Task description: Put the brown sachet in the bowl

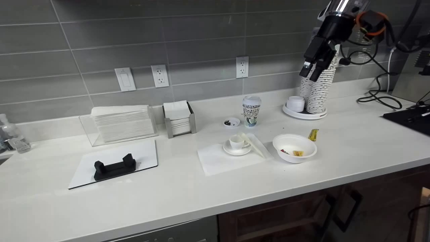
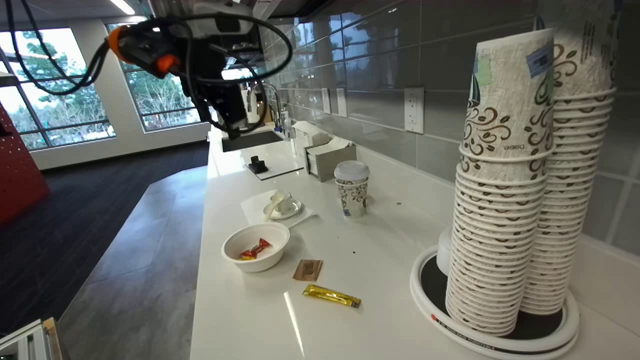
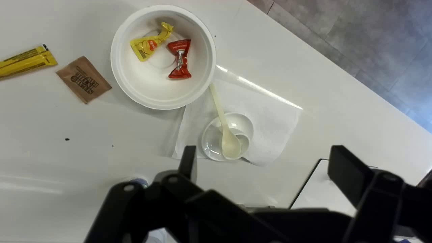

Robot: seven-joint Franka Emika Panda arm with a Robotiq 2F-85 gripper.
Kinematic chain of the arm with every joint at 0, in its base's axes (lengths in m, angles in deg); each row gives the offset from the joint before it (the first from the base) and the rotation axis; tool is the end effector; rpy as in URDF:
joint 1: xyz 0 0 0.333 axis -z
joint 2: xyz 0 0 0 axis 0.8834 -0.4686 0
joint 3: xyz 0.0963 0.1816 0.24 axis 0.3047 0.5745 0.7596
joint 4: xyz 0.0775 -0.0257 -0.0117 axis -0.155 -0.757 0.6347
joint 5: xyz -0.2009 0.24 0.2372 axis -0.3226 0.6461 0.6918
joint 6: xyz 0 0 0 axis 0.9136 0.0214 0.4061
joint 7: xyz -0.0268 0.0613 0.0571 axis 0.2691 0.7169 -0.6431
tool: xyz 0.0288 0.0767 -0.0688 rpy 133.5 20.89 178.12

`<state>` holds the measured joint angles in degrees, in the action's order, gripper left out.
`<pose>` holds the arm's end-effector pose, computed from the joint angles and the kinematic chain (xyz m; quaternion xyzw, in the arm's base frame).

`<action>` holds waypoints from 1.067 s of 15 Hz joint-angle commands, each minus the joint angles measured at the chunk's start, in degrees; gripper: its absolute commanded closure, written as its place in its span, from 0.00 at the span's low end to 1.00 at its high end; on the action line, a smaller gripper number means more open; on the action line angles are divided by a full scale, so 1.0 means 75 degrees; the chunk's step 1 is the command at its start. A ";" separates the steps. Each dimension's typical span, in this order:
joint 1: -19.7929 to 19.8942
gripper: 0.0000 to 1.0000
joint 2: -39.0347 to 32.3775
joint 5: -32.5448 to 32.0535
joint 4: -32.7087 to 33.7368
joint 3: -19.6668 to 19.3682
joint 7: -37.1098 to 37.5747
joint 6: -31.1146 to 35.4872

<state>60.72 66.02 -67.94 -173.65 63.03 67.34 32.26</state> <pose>0.4205 -0.0897 0.4942 -0.9820 0.0059 -0.0977 0.1614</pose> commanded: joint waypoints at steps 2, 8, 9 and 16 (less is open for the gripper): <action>0.0065 0.00 -0.1519 0.0817 0.0682 -0.0492 -0.1403 0.0054; 0.0681 0.00 -0.3186 0.1650 0.1316 -0.0585 -0.2712 0.0789; 0.0834 0.00 -0.3429 0.1843 0.1405 -0.0548 -0.2879 0.0937; 0.1813 0.00 -0.4975 0.2281 0.1873 -0.0021 -0.3574 0.2001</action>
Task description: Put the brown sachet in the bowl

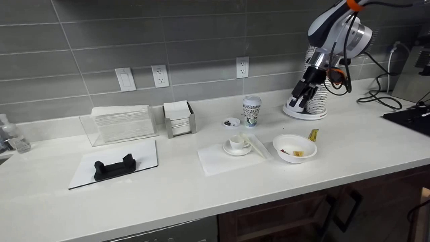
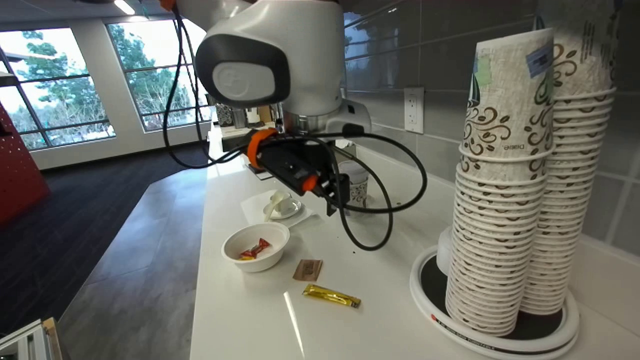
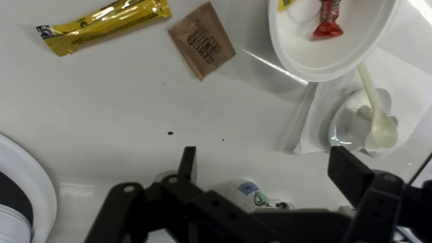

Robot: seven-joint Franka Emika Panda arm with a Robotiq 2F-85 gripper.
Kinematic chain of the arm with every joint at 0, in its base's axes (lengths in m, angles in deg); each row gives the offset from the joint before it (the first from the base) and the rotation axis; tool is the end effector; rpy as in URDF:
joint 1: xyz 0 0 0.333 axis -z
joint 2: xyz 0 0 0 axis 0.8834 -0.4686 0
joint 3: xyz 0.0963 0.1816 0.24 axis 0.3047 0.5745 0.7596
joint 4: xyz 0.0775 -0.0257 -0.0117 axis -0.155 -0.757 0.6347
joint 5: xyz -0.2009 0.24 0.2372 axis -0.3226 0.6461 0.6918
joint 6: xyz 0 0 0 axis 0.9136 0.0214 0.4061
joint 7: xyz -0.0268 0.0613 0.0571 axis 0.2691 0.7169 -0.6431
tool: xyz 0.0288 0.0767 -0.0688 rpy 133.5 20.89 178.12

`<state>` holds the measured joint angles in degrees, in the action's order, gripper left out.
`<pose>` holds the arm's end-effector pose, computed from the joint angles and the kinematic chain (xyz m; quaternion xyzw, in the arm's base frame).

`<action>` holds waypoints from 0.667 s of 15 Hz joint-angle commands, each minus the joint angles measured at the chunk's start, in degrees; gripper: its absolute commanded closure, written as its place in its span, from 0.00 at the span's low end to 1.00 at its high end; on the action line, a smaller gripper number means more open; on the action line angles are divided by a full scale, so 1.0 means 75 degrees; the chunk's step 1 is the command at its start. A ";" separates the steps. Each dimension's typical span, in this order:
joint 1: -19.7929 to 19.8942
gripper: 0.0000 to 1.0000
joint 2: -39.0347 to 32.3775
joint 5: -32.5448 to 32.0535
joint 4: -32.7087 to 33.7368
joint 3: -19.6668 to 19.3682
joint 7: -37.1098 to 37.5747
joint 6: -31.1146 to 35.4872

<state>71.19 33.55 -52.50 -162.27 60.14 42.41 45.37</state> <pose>0.4972 -0.2326 0.3361 -0.9817 0.0372 -0.1058 0.1540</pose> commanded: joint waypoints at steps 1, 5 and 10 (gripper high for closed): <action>0.0537 0.00 -0.0845 0.0088 0.0407 0.0447 -0.0209 0.0313; 0.0903 0.00 -0.1414 -0.0447 0.0641 0.0709 -0.0012 0.0082; 0.1081 0.00 -0.1205 -0.0316 0.0355 0.0906 0.0001 0.0239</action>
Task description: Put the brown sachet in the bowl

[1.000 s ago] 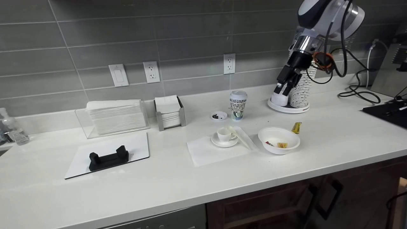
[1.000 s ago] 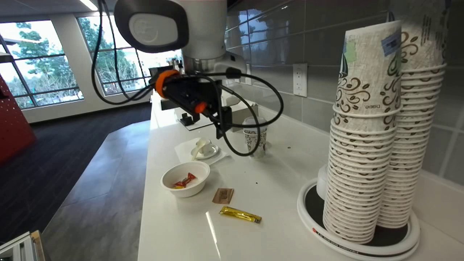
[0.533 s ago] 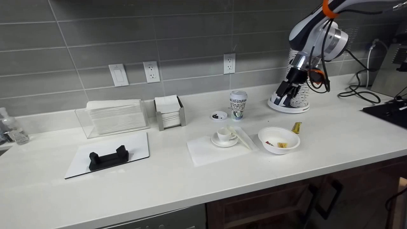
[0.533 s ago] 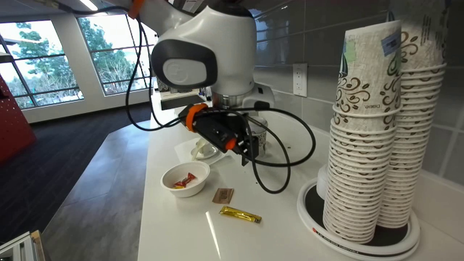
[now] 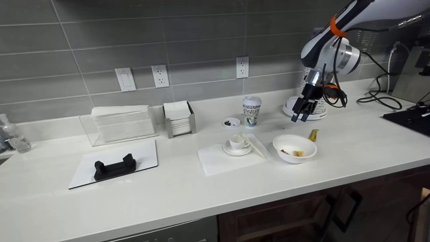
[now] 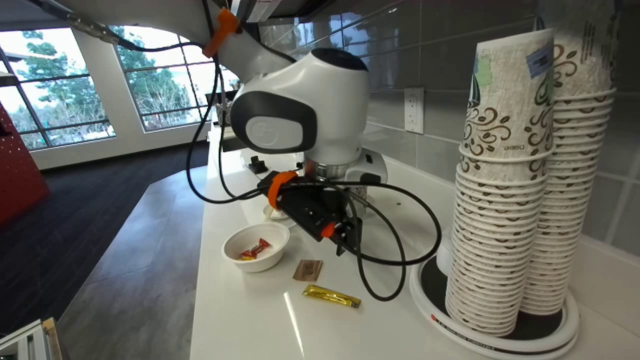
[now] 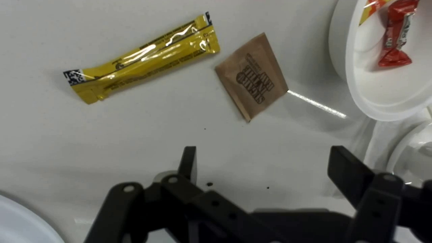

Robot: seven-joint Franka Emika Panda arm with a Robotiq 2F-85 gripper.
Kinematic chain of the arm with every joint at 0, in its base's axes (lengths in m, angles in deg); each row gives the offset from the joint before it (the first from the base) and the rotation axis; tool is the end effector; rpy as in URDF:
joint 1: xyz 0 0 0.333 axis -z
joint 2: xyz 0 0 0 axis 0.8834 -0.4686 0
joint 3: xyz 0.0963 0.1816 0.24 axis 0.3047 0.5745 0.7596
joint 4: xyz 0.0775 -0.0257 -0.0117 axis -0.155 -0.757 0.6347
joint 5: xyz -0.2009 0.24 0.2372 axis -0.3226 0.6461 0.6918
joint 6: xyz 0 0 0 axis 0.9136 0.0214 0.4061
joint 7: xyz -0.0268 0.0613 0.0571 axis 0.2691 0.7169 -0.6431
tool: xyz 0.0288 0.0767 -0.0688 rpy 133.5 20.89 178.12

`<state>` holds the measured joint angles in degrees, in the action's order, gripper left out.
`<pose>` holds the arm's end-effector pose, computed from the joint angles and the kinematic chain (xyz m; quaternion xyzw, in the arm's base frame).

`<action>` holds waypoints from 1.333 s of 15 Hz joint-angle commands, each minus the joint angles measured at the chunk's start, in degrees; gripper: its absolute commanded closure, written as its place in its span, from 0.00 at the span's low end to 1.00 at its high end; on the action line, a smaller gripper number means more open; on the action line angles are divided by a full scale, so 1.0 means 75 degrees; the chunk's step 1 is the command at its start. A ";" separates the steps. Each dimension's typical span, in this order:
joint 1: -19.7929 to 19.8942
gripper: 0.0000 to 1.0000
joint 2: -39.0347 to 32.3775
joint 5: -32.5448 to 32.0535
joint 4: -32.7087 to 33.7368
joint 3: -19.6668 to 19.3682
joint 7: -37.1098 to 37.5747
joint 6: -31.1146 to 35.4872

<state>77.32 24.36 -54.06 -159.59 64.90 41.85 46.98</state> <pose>0.5015 -0.2530 0.2685 -0.9864 0.0461 -0.0567 0.1470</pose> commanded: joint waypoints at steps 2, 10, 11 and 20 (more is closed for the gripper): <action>0.0268 0.00 0.0036 -0.0104 0.0000 0.0279 0.0074 0.0023; 0.0496 0.00 -0.0690 -0.0628 0.0039 0.0491 -0.0187 -0.0069; 0.0570 0.00 -0.0762 -0.0589 0.0043 0.0573 -0.0281 -0.0200; 0.0764 0.00 -0.0944 -0.0639 -0.0043 0.0863 -0.0717 -0.0248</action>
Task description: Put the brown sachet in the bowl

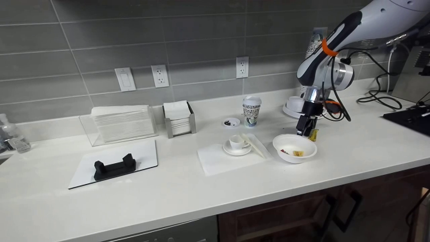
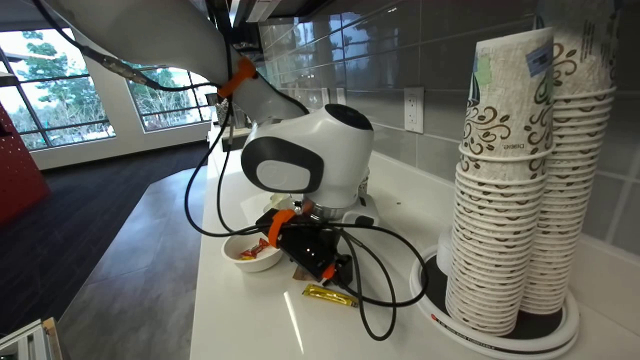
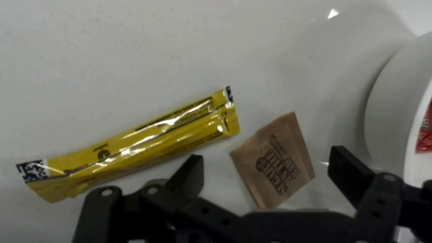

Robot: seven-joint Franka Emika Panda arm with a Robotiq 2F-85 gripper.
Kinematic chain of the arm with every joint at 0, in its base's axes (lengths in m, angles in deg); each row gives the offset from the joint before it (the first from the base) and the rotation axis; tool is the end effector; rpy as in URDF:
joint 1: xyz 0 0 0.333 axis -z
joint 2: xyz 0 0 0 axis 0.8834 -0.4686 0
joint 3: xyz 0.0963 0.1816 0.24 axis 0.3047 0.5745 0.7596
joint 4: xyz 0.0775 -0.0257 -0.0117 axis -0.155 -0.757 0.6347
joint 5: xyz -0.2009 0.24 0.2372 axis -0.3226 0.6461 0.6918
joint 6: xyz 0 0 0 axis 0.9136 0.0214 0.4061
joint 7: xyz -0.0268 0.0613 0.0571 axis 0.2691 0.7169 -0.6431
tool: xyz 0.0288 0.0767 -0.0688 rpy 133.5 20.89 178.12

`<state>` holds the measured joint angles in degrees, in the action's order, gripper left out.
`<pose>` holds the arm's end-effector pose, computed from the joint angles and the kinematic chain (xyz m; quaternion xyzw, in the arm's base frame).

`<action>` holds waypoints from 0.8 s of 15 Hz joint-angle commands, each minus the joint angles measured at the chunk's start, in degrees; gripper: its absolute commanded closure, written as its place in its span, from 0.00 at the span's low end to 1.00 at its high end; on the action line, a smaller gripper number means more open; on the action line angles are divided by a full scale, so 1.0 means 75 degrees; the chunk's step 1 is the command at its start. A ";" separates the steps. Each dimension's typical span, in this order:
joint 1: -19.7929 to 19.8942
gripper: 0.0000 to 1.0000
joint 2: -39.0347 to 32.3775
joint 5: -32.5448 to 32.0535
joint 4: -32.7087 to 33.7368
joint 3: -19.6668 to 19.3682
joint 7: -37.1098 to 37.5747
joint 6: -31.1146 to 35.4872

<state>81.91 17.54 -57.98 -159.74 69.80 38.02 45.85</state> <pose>0.4880 -0.2448 0.1983 -0.9859 -0.0045 0.0128 0.1666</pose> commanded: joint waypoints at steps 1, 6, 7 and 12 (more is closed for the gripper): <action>0.0142 0.00 -0.0009 -0.0146 -0.0072 0.0226 -0.0267 -0.0070; 0.0070 0.00 0.0092 -0.0364 -0.0264 0.0268 -0.0573 0.0139; 0.0063 0.00 0.0100 -0.0426 -0.0272 0.0271 -0.0602 0.0151; -0.0006 0.00 0.0227 -0.0742 -0.0524 0.0290 -0.0938 0.0554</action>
<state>81.98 17.52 -61.70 -160.59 71.08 32.57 46.96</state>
